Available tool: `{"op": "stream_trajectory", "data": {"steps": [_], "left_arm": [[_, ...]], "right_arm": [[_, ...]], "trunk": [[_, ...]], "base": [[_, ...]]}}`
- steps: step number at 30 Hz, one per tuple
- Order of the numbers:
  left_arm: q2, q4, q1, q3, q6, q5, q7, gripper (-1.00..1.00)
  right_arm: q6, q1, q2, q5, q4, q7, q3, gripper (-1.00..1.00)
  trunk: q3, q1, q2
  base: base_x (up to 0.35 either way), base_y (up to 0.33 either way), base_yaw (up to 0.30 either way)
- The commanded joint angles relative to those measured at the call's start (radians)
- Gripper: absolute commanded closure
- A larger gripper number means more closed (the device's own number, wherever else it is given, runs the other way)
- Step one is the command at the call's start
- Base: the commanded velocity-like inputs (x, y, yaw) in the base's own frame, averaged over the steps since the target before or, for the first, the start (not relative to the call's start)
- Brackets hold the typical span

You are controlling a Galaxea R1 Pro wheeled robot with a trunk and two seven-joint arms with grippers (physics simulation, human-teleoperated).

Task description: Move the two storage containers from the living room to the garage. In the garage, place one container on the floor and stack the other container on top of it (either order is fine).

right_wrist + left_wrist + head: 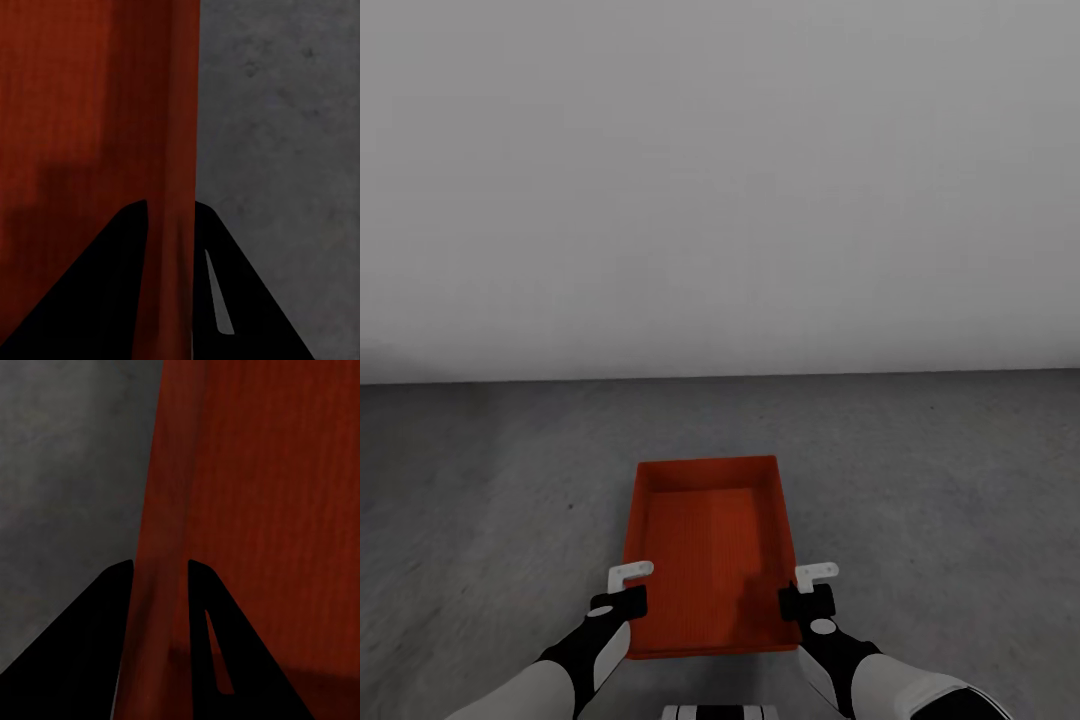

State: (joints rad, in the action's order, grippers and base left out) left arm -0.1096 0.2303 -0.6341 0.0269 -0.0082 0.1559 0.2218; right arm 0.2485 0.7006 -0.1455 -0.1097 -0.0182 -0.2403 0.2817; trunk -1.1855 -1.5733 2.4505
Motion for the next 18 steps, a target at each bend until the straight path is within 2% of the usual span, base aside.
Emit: {"op": "stream_trajectory", "data": {"steps": [1,14,18], "left_arm": [[0.001,0.004,-0.001,-0.028,-0.007,-0.014,0.014,1.00],[0.001,0.004,-0.001,-0.028,-0.007,-0.014,0.014,1.00],[0.001,0.004,-0.001,-0.028,-0.007,-0.013,0.014,1.00]], "right_arm": [[0.009,0.000,0.006,-0.036,0.004,-0.005,-0.035,1.00],[0.009,0.000,0.005,-0.036,0.004,-0.005,-0.035,1.00],[0.009,0.000,0.005,-0.036,0.004,-0.006,-0.035,1.00]], "trunk": [[-0.001,0.000,0.000],[-0.001,0.000,0.000],[-0.001,0.000,0.000]], "base": [[0.000,0.000,0.000],[0.000,0.000,-0.001],[0.000,0.000,-0.120]]}}
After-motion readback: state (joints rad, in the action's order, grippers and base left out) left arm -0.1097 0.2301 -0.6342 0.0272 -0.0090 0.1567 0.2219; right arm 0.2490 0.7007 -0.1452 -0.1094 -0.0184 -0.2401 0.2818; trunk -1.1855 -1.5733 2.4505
